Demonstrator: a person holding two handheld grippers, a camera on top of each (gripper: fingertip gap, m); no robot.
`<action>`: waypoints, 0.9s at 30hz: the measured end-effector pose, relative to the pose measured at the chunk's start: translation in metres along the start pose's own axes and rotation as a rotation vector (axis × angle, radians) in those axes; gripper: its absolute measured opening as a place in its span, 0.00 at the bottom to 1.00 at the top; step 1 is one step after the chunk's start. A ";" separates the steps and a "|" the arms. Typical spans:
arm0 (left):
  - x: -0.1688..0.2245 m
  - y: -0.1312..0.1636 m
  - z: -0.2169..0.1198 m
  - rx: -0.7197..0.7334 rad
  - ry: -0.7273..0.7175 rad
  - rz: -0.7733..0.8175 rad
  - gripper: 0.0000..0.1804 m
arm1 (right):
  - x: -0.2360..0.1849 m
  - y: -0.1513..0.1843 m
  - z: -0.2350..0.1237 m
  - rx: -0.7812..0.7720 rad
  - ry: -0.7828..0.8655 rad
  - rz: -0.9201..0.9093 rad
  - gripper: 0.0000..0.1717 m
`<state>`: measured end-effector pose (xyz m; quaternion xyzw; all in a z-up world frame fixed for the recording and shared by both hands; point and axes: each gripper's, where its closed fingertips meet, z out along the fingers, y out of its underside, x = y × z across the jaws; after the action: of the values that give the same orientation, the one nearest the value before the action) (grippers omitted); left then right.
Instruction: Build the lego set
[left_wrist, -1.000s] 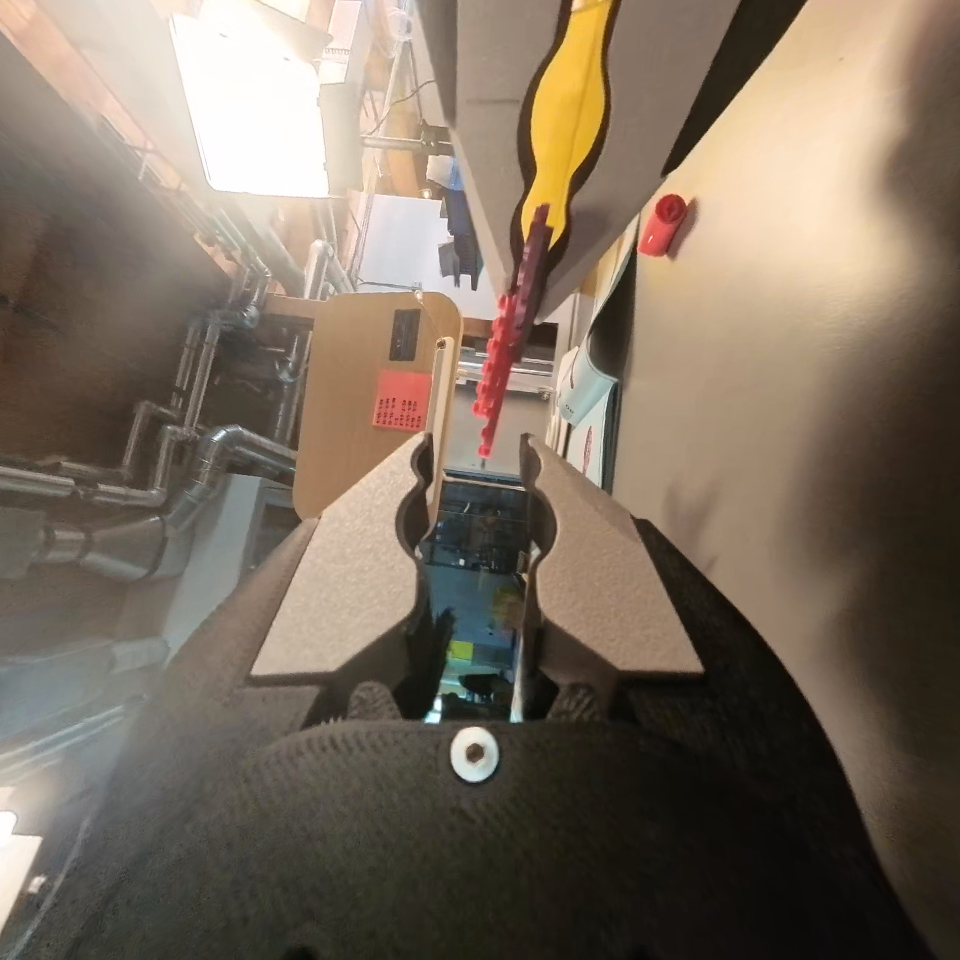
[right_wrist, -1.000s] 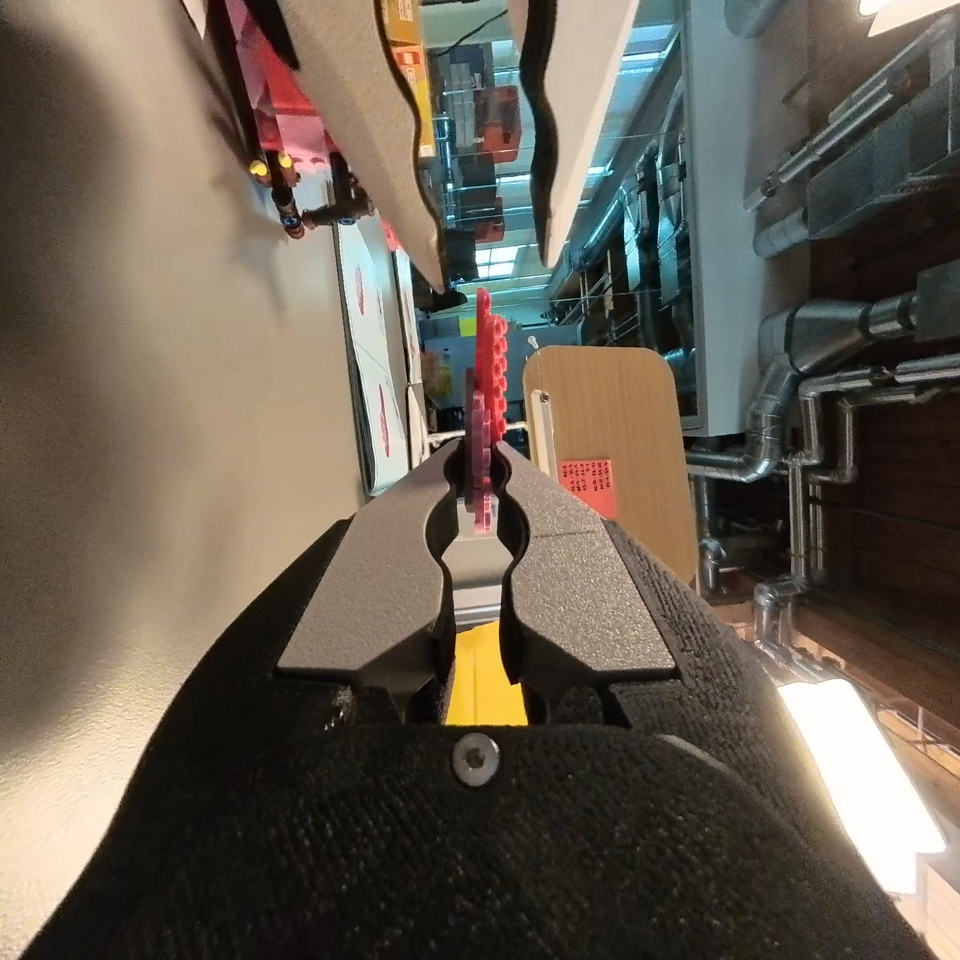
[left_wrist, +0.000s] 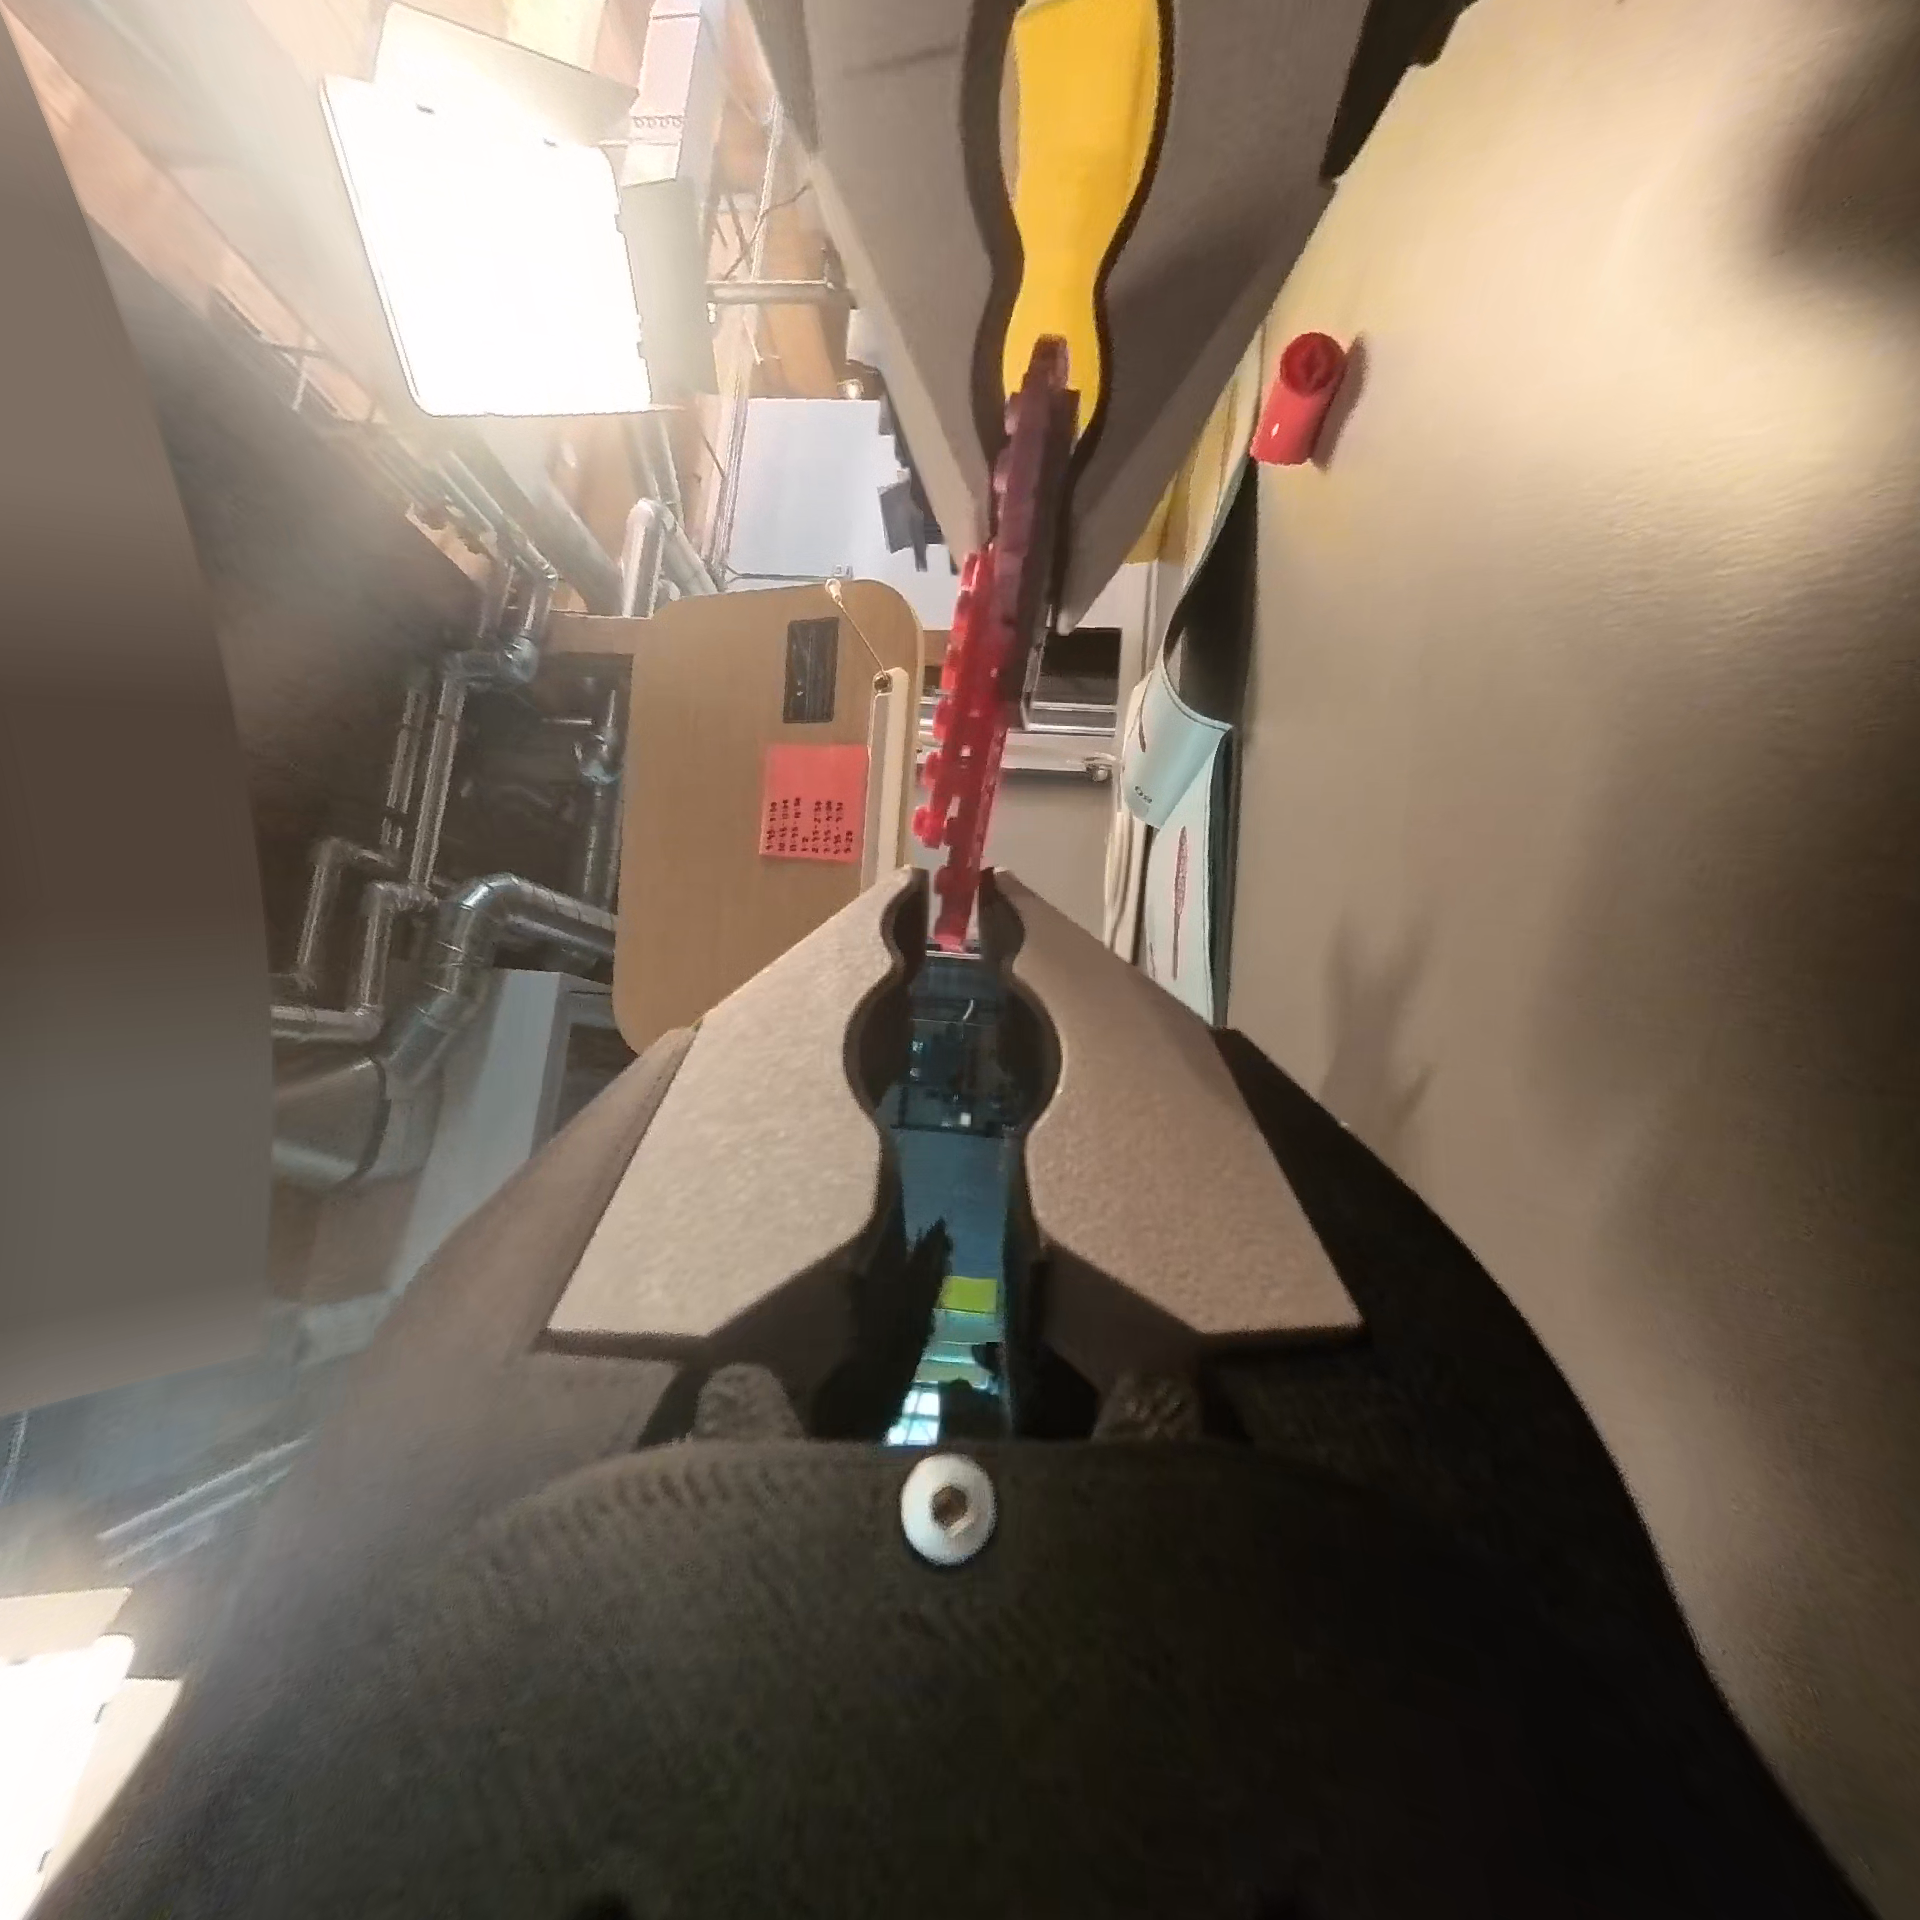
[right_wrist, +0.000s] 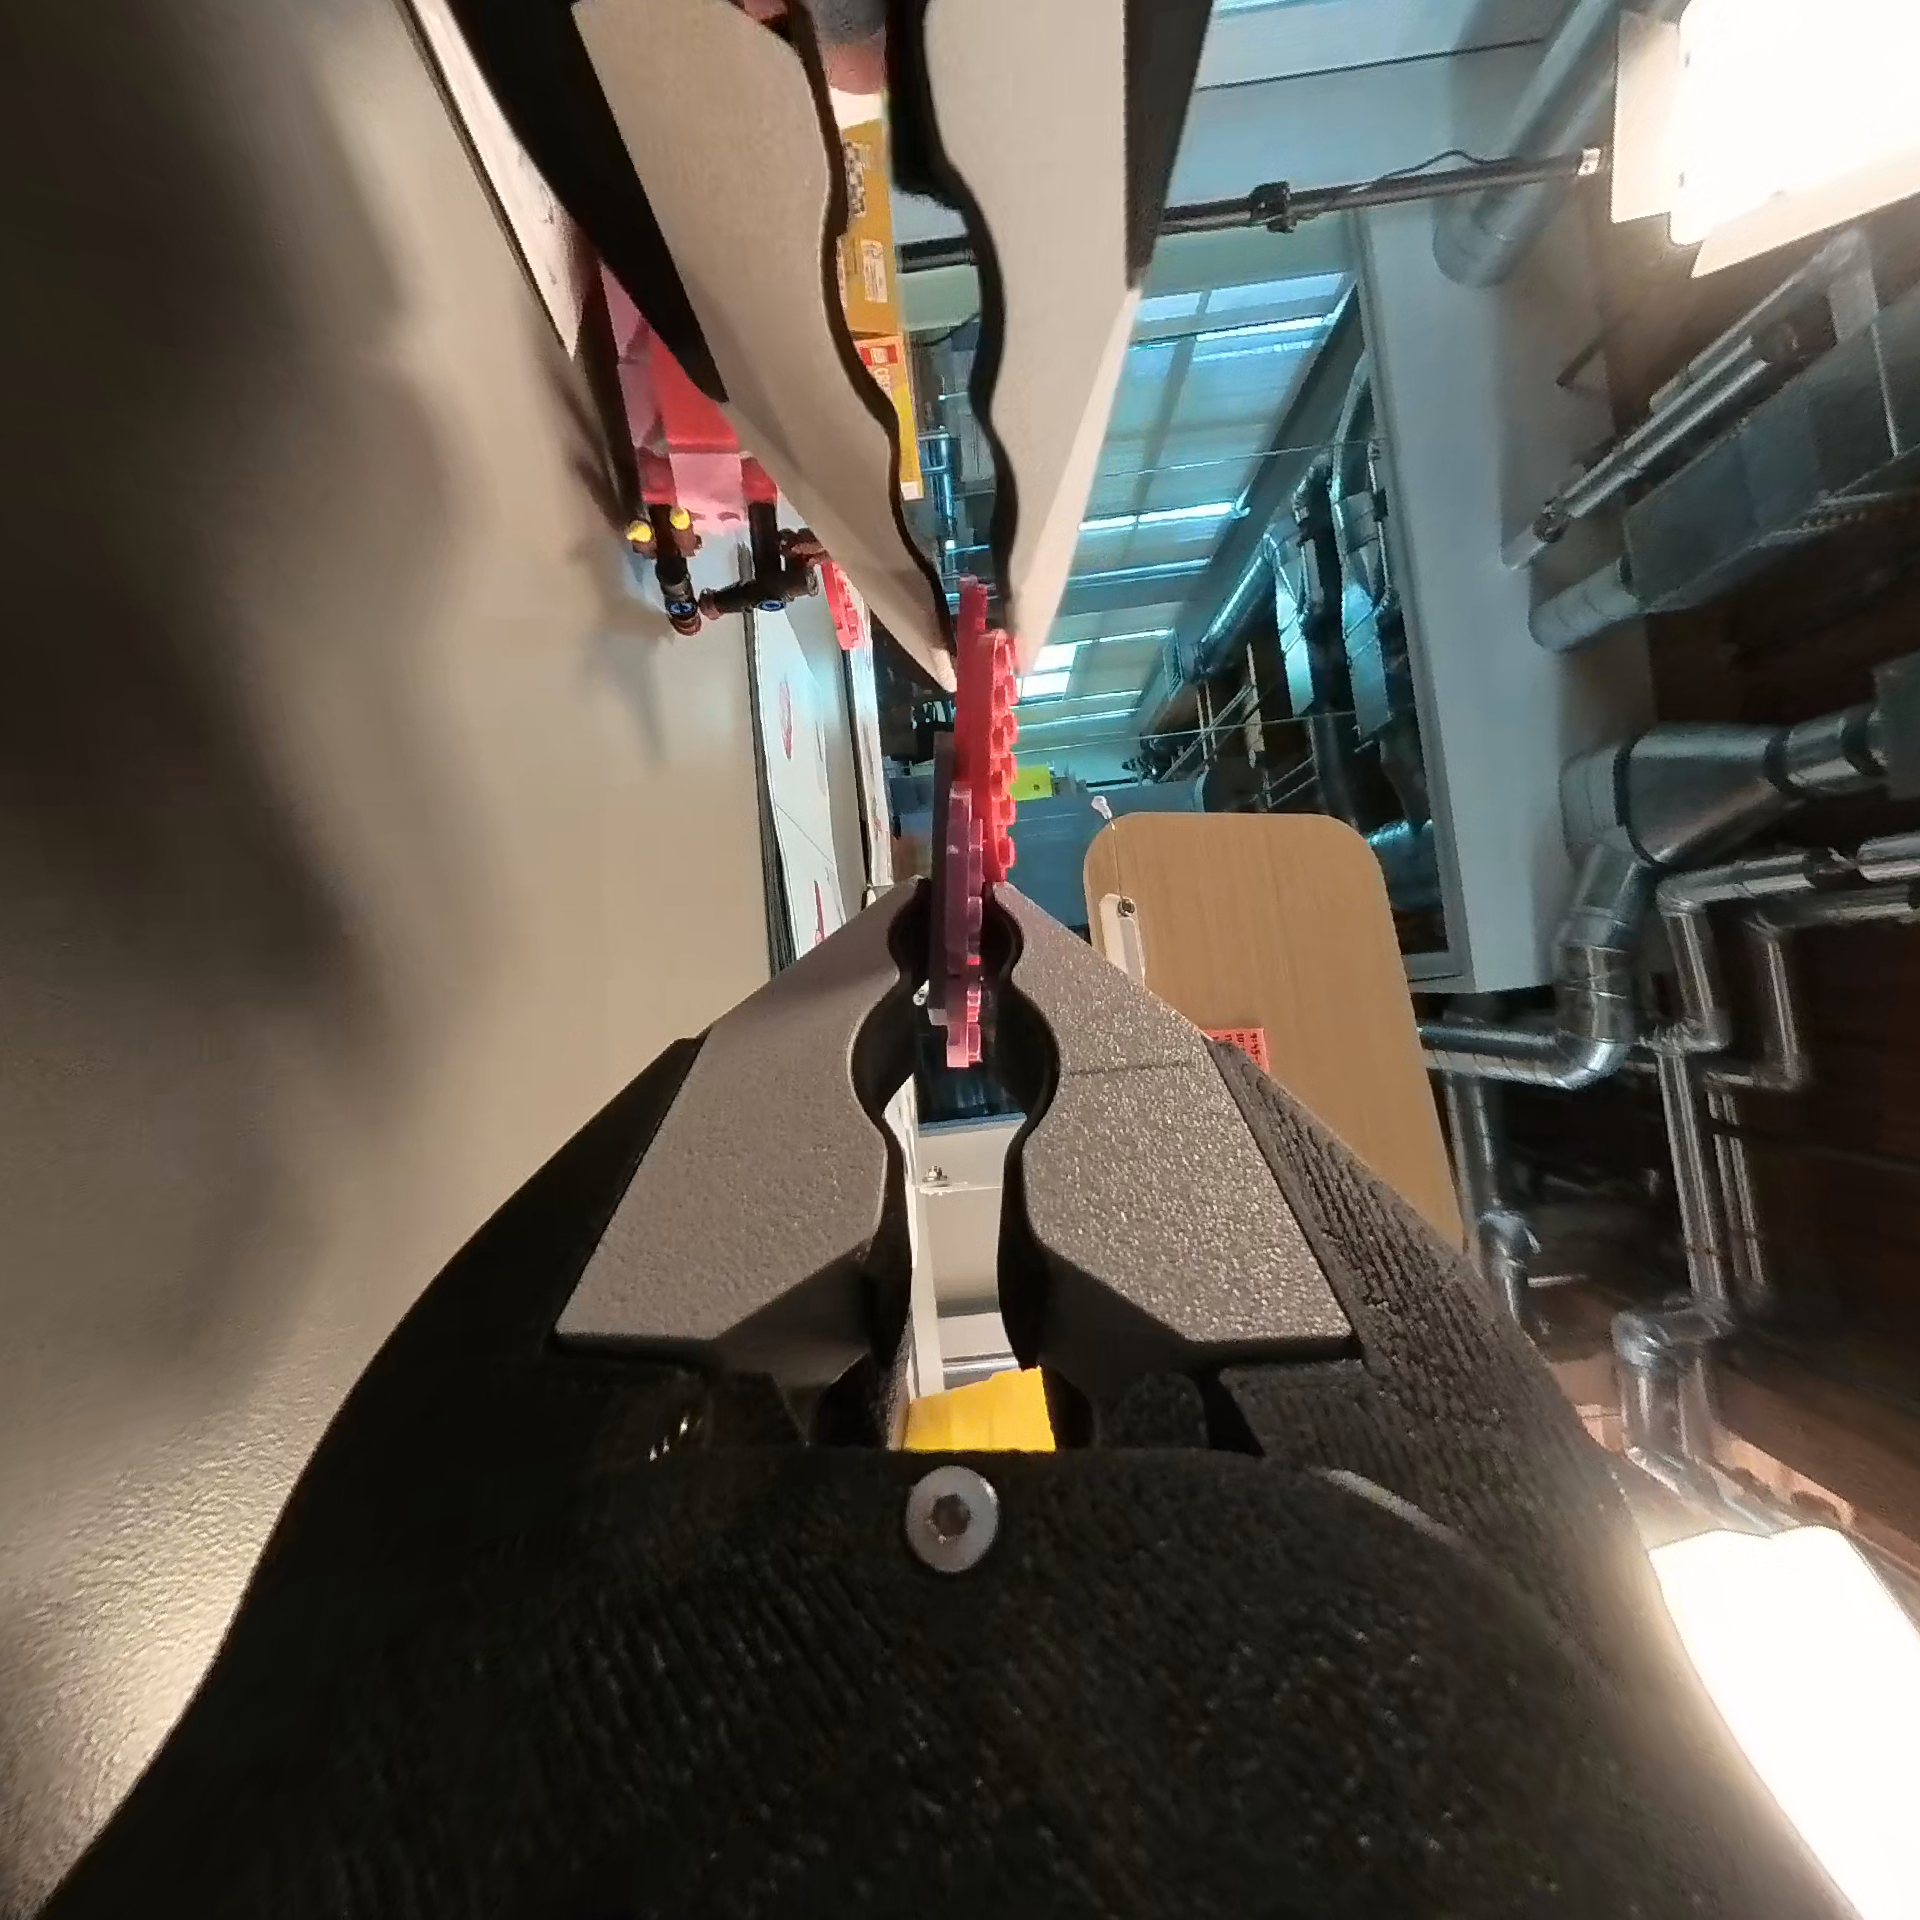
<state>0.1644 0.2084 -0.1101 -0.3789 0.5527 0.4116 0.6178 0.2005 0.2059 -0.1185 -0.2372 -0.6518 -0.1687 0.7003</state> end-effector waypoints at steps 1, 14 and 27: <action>0.001 0.000 0.000 -0.001 0.000 0.007 0.03 | 0.000 0.000 0.000 0.000 0.000 -0.001 0.03; 0.000 -0.001 0.000 -0.007 0.000 0.020 0.02 | 0.007 0.005 0.001 -0.025 0.036 0.015 0.04; 0.001 0.000 0.000 -0.009 0.005 0.023 0.02 | 0.012 0.015 0.003 -0.072 0.058 0.032 0.05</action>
<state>0.1642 0.2081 -0.1109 -0.3762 0.5568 0.4201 0.6099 0.2071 0.2207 -0.1081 -0.2677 -0.6209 -0.1877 0.7125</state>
